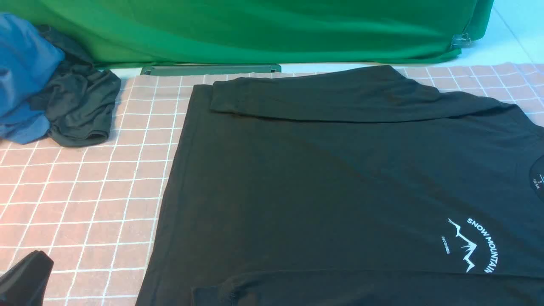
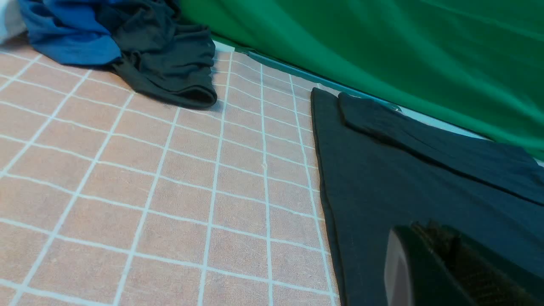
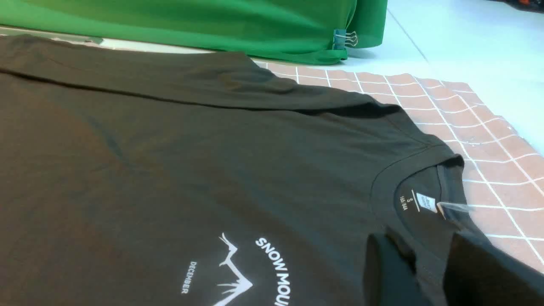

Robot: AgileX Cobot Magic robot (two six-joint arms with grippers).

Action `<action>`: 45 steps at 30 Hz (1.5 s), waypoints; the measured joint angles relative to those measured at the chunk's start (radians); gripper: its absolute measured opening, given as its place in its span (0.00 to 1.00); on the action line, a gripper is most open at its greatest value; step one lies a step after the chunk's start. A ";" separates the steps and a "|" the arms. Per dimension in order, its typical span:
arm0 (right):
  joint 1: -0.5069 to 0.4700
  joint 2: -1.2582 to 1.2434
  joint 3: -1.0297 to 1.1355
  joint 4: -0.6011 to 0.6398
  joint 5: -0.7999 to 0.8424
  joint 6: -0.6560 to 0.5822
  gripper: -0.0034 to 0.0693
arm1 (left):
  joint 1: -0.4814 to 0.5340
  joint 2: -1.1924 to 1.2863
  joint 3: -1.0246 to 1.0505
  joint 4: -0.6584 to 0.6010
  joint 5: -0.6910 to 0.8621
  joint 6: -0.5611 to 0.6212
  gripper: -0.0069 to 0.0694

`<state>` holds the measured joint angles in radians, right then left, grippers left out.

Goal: Fold a long-sleeved shirt over a pink coffee tablecloth.
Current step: 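Grasp the left edge of the dark T-shirt lying flat on the table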

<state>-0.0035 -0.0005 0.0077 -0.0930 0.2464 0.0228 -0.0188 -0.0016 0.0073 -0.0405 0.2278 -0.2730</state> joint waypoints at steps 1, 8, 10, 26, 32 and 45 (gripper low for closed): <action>0.000 0.000 0.000 0.000 0.000 0.000 0.38 | 0.000 0.000 0.000 0.000 0.000 0.000 0.11; 0.000 0.000 0.000 0.000 0.000 0.000 0.38 | 0.000 0.000 0.000 0.000 0.000 0.000 0.11; 0.000 0.000 0.000 0.000 0.000 0.000 0.38 | 0.000 0.000 0.000 0.000 0.000 0.000 0.11; 0.000 0.000 0.000 0.000 0.000 0.000 0.38 | 0.000 0.000 0.000 -0.279 -0.300 -0.158 0.11; 0.000 0.000 0.000 0.000 -0.001 0.000 0.38 | 0.000 0.000 0.000 -0.315 -0.507 -0.208 0.11; 0.000 0.000 0.000 0.153 -0.452 0.493 0.38 | 0.000 0.077 -0.265 -0.286 -0.639 -0.484 0.11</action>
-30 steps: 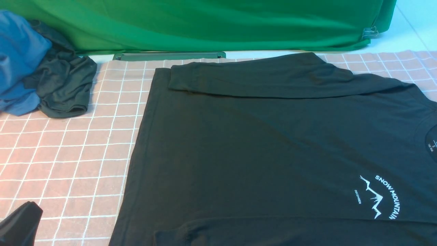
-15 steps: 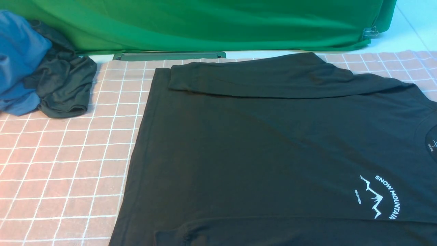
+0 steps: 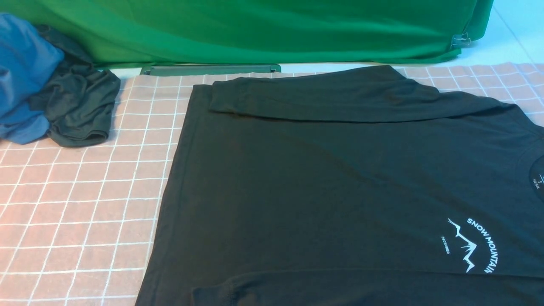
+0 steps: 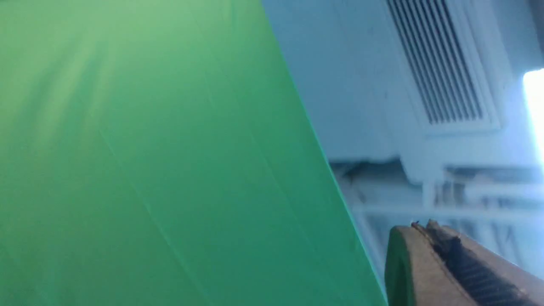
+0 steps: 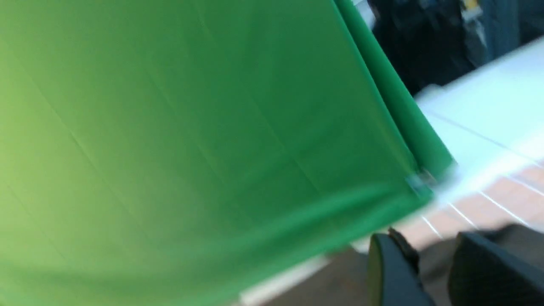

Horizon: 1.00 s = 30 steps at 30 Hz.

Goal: Fold a long-sleeved shirt over a pink coffee tablecloth.
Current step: 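Grasp the left edge of the dark T-shirt lying flat on the table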

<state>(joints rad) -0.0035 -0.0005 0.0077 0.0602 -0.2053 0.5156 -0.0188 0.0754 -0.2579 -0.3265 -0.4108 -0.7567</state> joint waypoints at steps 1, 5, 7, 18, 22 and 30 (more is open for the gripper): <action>0.000 0.000 0.000 0.001 -0.033 0.010 0.38 | 0.000 0.053 -0.126 0.045 0.158 -0.001 0.11; 0.000 0.000 0.000 0.002 -0.063 0.021 0.38 | 0.000 0.274 -0.421 0.159 0.643 0.089 0.11; 0.000 0.000 0.000 0.002 -0.084 0.023 0.38 | 0.000 0.384 -0.518 0.156 0.832 0.176 0.11; 0.079 0.185 -0.406 0.000 0.614 -0.235 0.10 | -0.120 1.053 -0.580 0.090 1.352 0.489 0.11; 0.133 0.389 -0.543 0.000 0.850 -0.310 0.10 | -0.310 1.151 -0.537 0.137 1.293 0.401 0.11; 0.256 0.693 -0.599 0.019 1.025 -0.415 0.10 | -0.553 1.320 -0.534 0.239 1.281 0.215 0.11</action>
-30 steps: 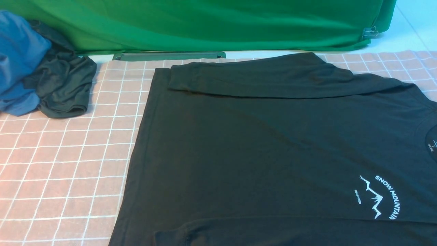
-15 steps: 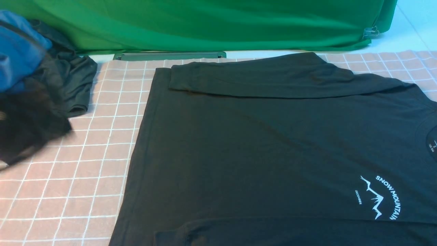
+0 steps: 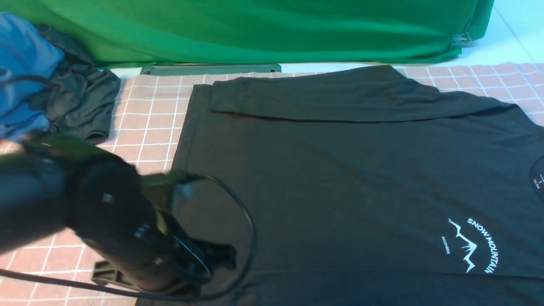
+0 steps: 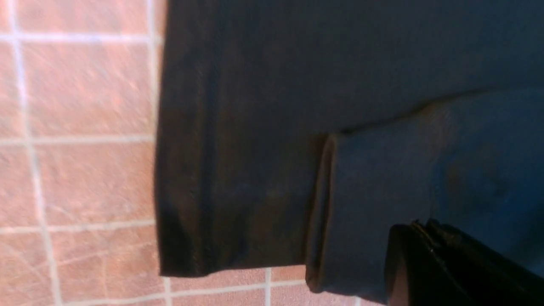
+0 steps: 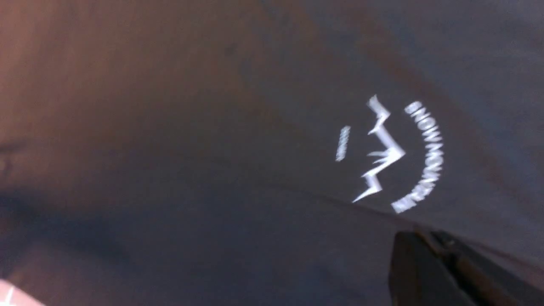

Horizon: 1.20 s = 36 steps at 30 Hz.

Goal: Fold a long-sleeved shirt over a pink coffee tablecloth.
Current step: 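Grasp the left edge of the dark T-shirt lying flat on the table, then fold the left side of the black T-shirt inward over its body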

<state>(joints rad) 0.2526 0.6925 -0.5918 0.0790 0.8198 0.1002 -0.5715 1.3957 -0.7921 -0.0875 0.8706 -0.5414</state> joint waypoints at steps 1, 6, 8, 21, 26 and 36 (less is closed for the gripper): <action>0.015 0.010 0.002 0.007 -0.011 0.000 0.10 | -0.007 0.018 0.000 0.011 -0.005 0.000 0.12; 0.072 0.022 0.013 0.061 -0.098 0.000 0.10 | -0.008 0.079 0.001 0.067 -0.024 -0.004 0.31; 0.086 0.022 0.015 0.069 -0.132 0.000 0.10 | -0.008 0.098 0.001 0.088 -0.050 0.004 0.43; 0.092 0.022 0.020 0.076 -0.202 -0.001 0.10 | -0.008 0.238 -0.008 0.099 -0.158 0.090 0.65; 0.092 0.022 0.020 0.077 -0.202 -0.002 0.10 | -0.014 0.237 -0.010 0.065 -0.161 0.138 0.26; 0.092 0.022 0.020 0.077 -0.206 -0.002 0.10 | -0.016 0.106 -0.053 0.080 -0.022 0.163 0.13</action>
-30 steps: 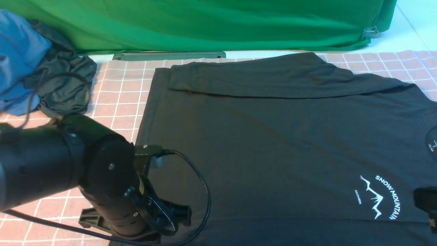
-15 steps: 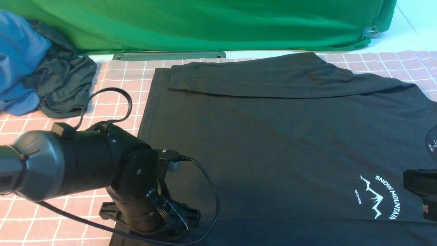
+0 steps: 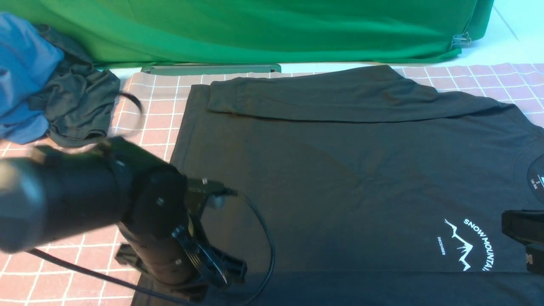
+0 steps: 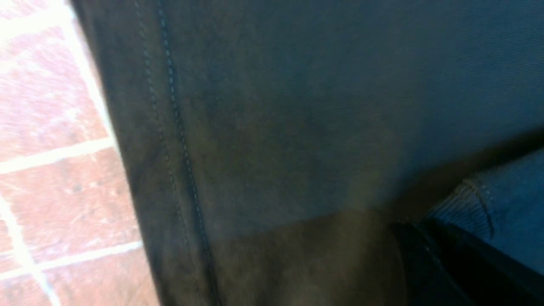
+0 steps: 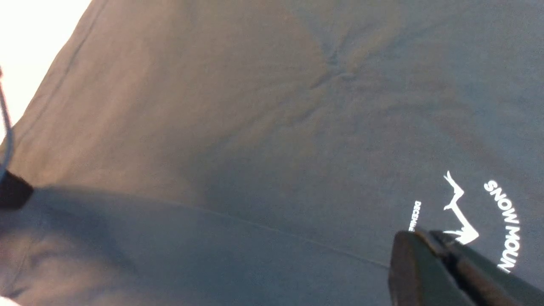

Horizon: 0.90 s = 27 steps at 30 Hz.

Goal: Fold a long-sleeved shirt over a pink coffee tablecloth.
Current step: 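Fold the left side of the black T-shirt inward over its body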

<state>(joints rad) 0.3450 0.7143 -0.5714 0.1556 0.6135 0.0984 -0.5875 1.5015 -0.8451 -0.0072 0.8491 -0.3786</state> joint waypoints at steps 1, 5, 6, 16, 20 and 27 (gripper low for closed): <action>0.000 0.000 0.000 0.000 0.000 0.000 0.10 | 0.000 -0.021 -0.013 0.000 0.014 0.000 0.13; 0.000 0.000 0.000 0.000 -0.002 0.000 0.10 | 0.000 -0.076 -0.085 -0.003 0.063 -0.010 0.13; 0.000 0.000 0.000 0.000 -0.002 0.000 0.10 | 0.000 -0.079 -0.106 0.001 0.072 -0.016 0.13; 0.000 0.000 0.000 0.000 -0.002 0.000 0.11 | 0.006 -0.042 -0.412 0.115 0.113 -0.051 0.13; 0.000 0.000 0.000 0.000 -0.002 0.000 0.11 | 0.043 0.015 -0.511 0.129 0.113 -0.075 0.13; 0.000 0.000 0.000 0.000 -0.002 0.000 0.12 | 0.123 0.127 -0.610 0.139 0.081 -0.084 0.13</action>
<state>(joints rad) 0.3450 0.7143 -0.5714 0.1556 0.6112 0.0984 -0.4649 1.6287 -1.4548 0.1321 0.9305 -0.4621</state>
